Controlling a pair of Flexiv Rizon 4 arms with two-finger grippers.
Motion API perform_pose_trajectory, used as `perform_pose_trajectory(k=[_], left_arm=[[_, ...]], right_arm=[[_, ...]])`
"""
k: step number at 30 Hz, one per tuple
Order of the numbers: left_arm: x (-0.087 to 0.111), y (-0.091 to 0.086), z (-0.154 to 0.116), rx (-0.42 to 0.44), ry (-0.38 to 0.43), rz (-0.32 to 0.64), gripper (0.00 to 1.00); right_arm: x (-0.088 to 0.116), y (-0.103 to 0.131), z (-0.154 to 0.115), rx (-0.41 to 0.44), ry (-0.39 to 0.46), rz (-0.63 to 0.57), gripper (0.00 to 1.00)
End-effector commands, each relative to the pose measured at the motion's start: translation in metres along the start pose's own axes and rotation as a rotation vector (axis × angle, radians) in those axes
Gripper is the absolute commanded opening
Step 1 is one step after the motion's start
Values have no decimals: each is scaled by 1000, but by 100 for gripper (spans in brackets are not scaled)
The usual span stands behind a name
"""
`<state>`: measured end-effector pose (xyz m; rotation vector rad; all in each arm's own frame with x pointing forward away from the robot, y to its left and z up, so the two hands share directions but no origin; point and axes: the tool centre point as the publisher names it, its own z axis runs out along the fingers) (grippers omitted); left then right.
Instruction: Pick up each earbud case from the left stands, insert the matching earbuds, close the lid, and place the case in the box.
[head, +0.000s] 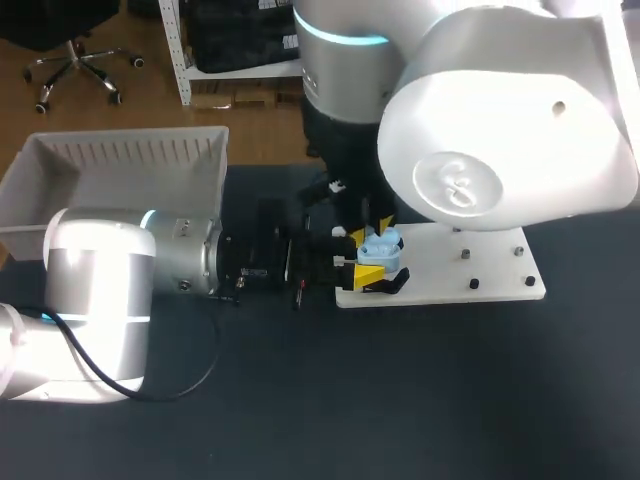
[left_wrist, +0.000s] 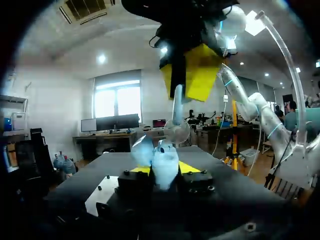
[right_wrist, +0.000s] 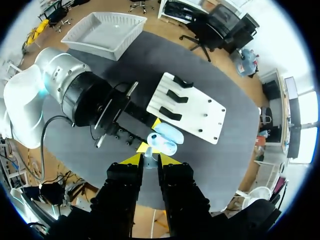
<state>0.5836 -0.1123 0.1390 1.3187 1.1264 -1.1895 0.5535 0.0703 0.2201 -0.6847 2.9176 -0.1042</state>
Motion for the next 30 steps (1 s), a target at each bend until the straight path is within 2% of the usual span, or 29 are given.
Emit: perform_pose_trajectory(k=[1, 30], left_arm=[[1, -2, 1, -11, -2, 5, 0], [1, -2, 1, -11, -2, 5, 0]], right_arm=[[-1, 1, 2, 7, -2, 8, 0], [1, 0, 21, 34, -28, 19, 0]])
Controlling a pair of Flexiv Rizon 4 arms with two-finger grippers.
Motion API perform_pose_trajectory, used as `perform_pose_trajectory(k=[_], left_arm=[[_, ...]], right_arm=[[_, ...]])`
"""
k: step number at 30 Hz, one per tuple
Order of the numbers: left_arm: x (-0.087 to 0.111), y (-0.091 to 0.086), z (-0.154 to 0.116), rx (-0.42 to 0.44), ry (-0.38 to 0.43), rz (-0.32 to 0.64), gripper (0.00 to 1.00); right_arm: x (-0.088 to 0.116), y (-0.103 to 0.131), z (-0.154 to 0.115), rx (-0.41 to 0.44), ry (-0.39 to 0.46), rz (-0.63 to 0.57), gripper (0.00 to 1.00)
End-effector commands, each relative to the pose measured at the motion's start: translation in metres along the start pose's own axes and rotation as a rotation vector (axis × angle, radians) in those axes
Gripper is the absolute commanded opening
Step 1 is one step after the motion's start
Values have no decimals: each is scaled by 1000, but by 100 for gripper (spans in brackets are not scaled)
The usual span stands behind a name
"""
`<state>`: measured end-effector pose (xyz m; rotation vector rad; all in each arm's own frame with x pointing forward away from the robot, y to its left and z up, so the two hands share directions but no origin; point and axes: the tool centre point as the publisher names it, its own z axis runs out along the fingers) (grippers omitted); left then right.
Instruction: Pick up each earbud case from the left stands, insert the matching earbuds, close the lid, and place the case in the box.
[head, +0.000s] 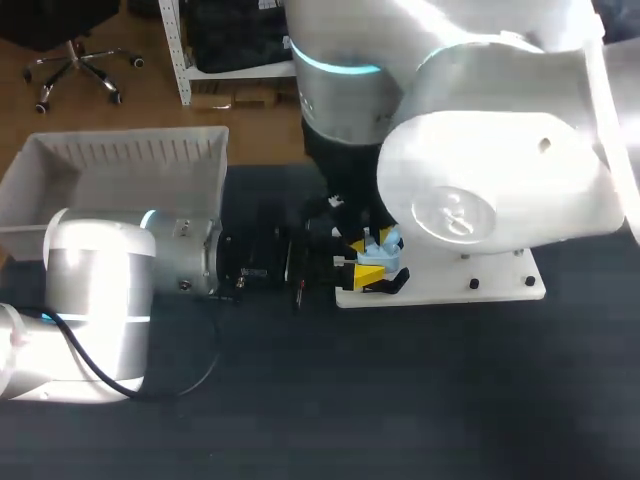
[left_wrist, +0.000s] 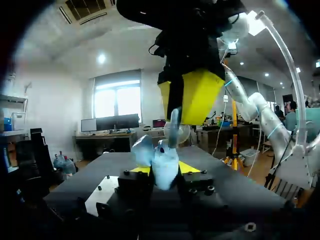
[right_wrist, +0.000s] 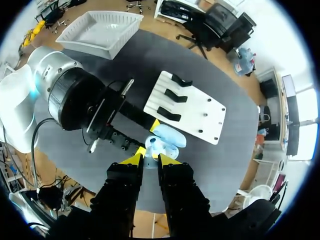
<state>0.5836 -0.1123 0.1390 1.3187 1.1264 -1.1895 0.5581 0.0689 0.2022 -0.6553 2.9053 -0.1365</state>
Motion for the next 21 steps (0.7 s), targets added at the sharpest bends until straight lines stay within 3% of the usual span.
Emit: perform_pose_trajectory(k=[1, 21], left_arm=[[1, -2, 1, -11, -2, 5, 0], [1, -2, 1, -11, -2, 5, 0]], right_arm=[[3, 2, 3, 8, -20, 2, 0], [0, 2, 7, 28, -63, 2, 0]])
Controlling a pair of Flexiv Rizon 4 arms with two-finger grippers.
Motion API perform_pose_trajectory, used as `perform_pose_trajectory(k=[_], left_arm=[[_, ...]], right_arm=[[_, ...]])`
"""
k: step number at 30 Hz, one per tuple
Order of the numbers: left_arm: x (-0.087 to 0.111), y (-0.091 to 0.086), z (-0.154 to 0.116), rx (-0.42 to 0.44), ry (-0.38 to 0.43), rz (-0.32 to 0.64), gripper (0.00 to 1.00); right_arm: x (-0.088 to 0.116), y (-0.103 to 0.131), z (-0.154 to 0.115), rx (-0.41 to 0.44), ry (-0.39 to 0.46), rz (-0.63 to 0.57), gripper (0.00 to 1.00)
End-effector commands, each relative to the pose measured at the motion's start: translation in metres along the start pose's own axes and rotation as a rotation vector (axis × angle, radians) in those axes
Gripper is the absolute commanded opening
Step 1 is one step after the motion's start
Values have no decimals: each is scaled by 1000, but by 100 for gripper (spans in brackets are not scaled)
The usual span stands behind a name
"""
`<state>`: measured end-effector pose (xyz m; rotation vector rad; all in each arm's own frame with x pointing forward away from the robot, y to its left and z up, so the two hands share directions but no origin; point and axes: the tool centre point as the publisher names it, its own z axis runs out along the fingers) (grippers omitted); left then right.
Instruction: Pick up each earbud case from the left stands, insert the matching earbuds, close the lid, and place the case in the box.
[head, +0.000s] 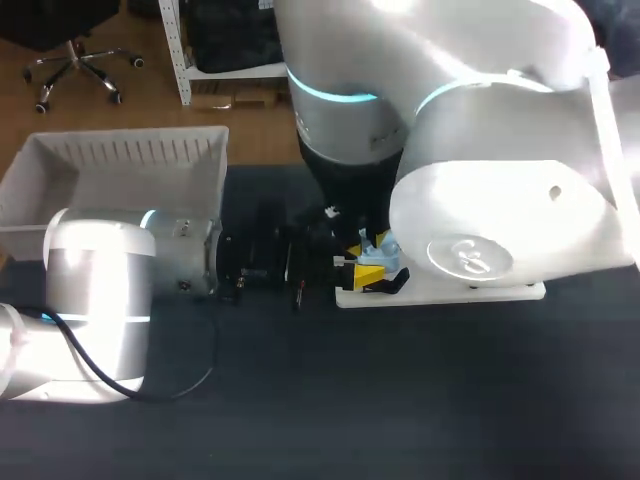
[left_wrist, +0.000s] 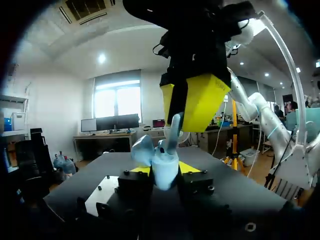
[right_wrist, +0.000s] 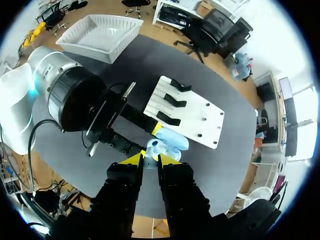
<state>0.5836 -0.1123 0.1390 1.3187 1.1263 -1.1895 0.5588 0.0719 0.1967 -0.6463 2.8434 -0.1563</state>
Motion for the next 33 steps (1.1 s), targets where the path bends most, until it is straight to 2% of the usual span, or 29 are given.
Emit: perform_pose_trajectory(k=[1, 33], left_arm=[[1, -2, 1, -11, -2, 5, 0], [1, -2, 1, -11, -2, 5, 0]], right_arm=[[1, -1, 2, 1, -6, 4, 0], [-1, -6, 10, 10, -12, 13, 0]])
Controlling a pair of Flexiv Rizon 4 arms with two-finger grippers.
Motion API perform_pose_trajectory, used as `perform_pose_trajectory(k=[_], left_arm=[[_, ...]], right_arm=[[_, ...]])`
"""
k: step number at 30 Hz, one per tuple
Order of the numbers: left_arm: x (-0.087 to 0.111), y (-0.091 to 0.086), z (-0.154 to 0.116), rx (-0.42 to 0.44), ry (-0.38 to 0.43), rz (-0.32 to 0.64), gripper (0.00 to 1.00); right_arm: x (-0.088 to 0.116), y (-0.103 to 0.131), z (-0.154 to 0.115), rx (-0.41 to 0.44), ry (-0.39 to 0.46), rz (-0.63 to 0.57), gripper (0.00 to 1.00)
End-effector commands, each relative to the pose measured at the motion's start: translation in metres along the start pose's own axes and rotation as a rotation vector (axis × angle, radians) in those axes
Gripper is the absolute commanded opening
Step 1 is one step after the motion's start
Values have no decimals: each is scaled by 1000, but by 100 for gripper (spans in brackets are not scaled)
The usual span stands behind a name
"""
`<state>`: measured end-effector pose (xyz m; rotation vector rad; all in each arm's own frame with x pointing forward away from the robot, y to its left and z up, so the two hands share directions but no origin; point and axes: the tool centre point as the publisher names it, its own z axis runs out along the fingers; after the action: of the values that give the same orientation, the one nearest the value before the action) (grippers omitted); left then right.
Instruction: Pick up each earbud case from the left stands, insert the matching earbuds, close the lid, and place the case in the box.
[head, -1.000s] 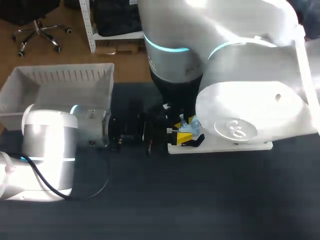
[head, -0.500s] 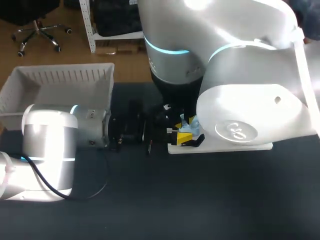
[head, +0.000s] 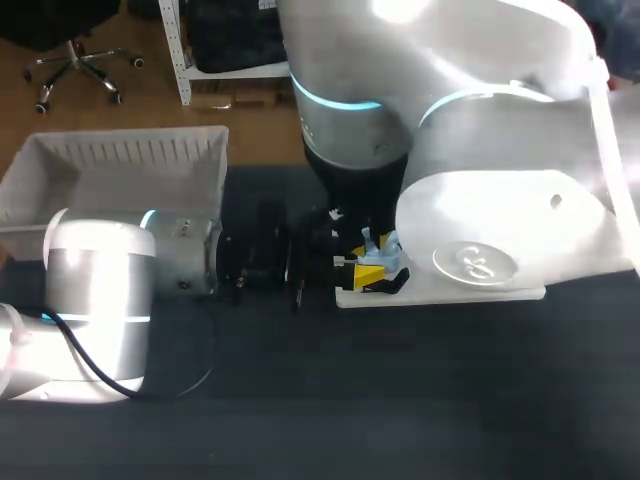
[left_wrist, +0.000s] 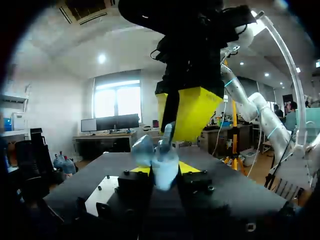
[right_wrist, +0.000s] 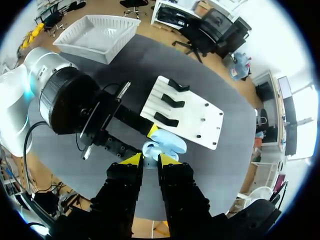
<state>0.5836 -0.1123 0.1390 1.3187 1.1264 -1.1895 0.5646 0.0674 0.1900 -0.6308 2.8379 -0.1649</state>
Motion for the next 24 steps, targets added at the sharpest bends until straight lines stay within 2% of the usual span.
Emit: perform_pose_trajectory(k=[1, 24], left_arm=[[1, -2, 1, -11, -2, 5, 0], [1, -2, 1, -11, -2, 5, 0]], right_arm=[[1, -1, 2, 3, -5, 4, 0], [-2, -2, 10, -5, 4, -6, 0]])
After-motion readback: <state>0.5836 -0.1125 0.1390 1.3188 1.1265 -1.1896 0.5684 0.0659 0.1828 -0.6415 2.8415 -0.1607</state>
